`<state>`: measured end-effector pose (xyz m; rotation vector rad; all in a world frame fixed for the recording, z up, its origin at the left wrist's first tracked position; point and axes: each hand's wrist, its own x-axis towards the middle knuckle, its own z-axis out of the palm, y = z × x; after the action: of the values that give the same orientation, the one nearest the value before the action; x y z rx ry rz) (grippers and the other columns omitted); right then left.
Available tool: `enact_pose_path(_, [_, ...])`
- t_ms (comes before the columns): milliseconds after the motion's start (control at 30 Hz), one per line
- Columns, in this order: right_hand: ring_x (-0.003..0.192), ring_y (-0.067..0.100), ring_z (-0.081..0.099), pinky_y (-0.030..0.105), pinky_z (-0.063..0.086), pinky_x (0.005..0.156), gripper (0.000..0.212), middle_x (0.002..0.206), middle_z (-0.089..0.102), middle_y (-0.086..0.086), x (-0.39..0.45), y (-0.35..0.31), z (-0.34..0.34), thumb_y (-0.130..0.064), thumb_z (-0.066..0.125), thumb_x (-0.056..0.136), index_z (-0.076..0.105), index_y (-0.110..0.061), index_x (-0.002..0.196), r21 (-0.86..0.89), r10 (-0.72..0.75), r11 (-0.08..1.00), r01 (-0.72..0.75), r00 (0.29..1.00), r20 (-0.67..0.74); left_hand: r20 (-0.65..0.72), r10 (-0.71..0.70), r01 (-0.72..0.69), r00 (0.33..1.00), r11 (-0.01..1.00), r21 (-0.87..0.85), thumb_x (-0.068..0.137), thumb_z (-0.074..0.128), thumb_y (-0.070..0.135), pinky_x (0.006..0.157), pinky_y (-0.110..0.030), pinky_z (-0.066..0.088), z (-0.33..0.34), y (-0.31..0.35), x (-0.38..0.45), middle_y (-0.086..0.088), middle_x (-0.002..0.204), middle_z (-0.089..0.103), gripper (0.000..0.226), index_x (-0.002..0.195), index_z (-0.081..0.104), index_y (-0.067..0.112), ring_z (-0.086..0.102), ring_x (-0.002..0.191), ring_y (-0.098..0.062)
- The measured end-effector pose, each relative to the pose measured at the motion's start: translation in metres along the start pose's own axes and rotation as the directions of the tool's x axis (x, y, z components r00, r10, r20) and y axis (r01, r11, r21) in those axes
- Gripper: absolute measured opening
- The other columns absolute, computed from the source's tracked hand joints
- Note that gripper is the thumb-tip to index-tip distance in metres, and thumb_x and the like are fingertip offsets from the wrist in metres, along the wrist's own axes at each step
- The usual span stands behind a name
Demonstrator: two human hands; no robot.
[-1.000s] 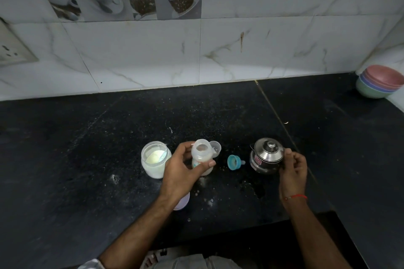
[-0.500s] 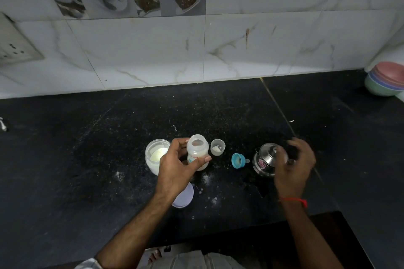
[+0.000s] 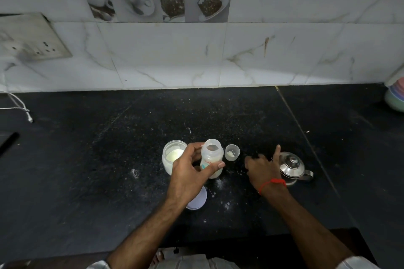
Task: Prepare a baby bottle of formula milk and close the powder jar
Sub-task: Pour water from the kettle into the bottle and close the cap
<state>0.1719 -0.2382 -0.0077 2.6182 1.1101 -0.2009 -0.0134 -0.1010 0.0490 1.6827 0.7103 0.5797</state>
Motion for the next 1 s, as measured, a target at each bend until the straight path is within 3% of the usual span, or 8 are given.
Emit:
enact_pose_path(200, [0.142, 0.038, 0.036, 0.080, -0.014, 0.110, 0.036, 0.138, 0.058, 0.003, -0.004, 0.002, -0.007, -0.035, 0.060, 0.096, 0.059, -0.028, 0.132, -0.154, 0.016, 0.988, -0.009, 0.999, 0.041, -0.009, -0.008, 0.008, 1.000, 1.000, -0.007, 0.073, 0.093, 0.023, 0.073, -0.010, 0.055, -0.003, -0.002, 0.000, 0.028, 0.099, 0.074, 0.051, 0.112, 0.063, 0.031, 0.066, 0.100, 0.014])
enact_pose_path(300, [0.139, 0.037, 0.039, 0.083, -0.015, 0.107, 0.026, 0.126, 0.066, 0.000, -0.006, 0.004, -0.013, -0.037, 0.060, 0.096, 0.065, -0.031, 0.121, -0.179, 0.002, 0.984, 0.008, 0.998, 0.057, 0.002, -0.010, 0.010, 1.000, 1.000, -0.012, 0.072, 0.093, 0.024, 0.073, -0.010, 0.055, -0.002, -0.002, 0.001, 0.030, 0.099, 0.074, 0.051, 0.113, 0.063, 0.030, 0.066, 0.100, 0.015])
enact_pose_path(433, [0.126, 0.025, 0.053, 0.075, -0.016, 0.114, 0.016, 0.105, 0.072, -0.004, -0.004, 0.011, -0.011, -0.037, 0.059, 0.097, 0.070, -0.029, 0.105, -0.091, -0.047, 0.995, 0.041, 0.997, -0.068, 0.015, -0.008, 0.008, 1.000, 1.000, -0.016, 0.072, 0.094, 0.024, 0.074, -0.011, 0.055, 0.001, -0.005, 0.001, 0.025, 0.100, 0.075, 0.051, 0.112, 0.064, 0.030, 0.067, 0.101, 0.014])
enact_pose_path(500, [0.118, 0.020, 0.058, 0.061, 0.001, 0.123, 0.016, 0.104, 0.070, -0.005, -0.003, 0.013, -0.015, -0.039, 0.060, 0.098, 0.071, -0.029, 0.103, 0.124, -0.045, 0.990, 0.063, 0.989, -0.142, 0.015, -0.004, 0.005, 1.000, 1.000, -0.014, 0.071, 0.094, 0.027, 0.076, -0.012, 0.056, 0.001, -0.006, 0.002, 0.027, 0.103, 0.075, 0.051, 0.111, 0.063, 0.033, 0.067, 0.102, 0.013])
enact_pose_path(567, [0.108, 0.020, 0.061, 0.043, 0.037, 0.111, 0.013, 0.104, 0.069, -0.004, -0.005, 0.012, -0.026, -0.038, 0.067, 0.094, 0.072, -0.027, 0.100, 0.537, 0.029, 0.839, 0.088, 0.978, -0.205, 0.017, -0.003, 0.003, 1.000, 1.000, -0.003, 0.071, 0.093, 0.032, 0.078, -0.015, 0.058, 0.002, -0.007, 0.002, 0.027, 0.106, 0.075, 0.051, 0.111, 0.063, 0.035, 0.068, 0.104, 0.011])
enact_pose_path(633, [0.095, 0.018, 0.065, 0.037, 0.054, 0.089, 0.007, 0.101, 0.070, -0.006, -0.008, 0.007, -0.039, -0.027, 0.077, 0.089, 0.073, -0.026, 0.095, 0.788, 0.148, 0.589, 0.180, 0.934, -0.324, 0.028, -0.005, 0.004, 1.000, 1.000, 0.027, 0.070, 0.093, 0.036, 0.082, -0.017, 0.059, 0.005, -0.009, 0.003, 0.021, 0.107, 0.075, 0.052, 0.110, 0.061, 0.039, 0.069, 0.104, 0.008])
enact_pose_path(767, [0.098, 0.010, 0.071, 0.027, 0.060, 0.088, 0.015, 0.109, 0.070, 0.006, -0.022, -0.012, -0.071, 0.000, 0.079, 0.084, 0.074, -0.009, 0.094, 0.879, 0.356, 0.195, 0.435, 0.803, -0.477, 0.057, -0.014, 0.011, 0.998, 0.998, 0.059, 0.069, 0.094, 0.039, 0.082, -0.021, 0.060, 0.011, -0.013, 0.002, 0.017, 0.107, 0.076, 0.054, 0.113, 0.064, 0.032, 0.071, 0.099, 0.005])
enact_pose_path(1000, [0.119, 0.019, 0.063, 0.035, 0.053, 0.101, 0.007, 0.115, 0.067, 0.005, -0.047, -0.034, -0.071, -0.003, 0.077, 0.087, 0.075, -0.005, 0.093, 0.616, 0.106, 0.431, 0.659, 0.641, -0.760, 0.057, 0.014, -0.018, 0.998, 0.998, 0.061, 0.070, 0.093, 0.035, 0.080, -0.022, 0.061, 0.013, -0.008, 0.007, 0.012, 0.104, 0.077, 0.056, 0.118, 0.065, 0.024, 0.073, 0.095, 0.001])
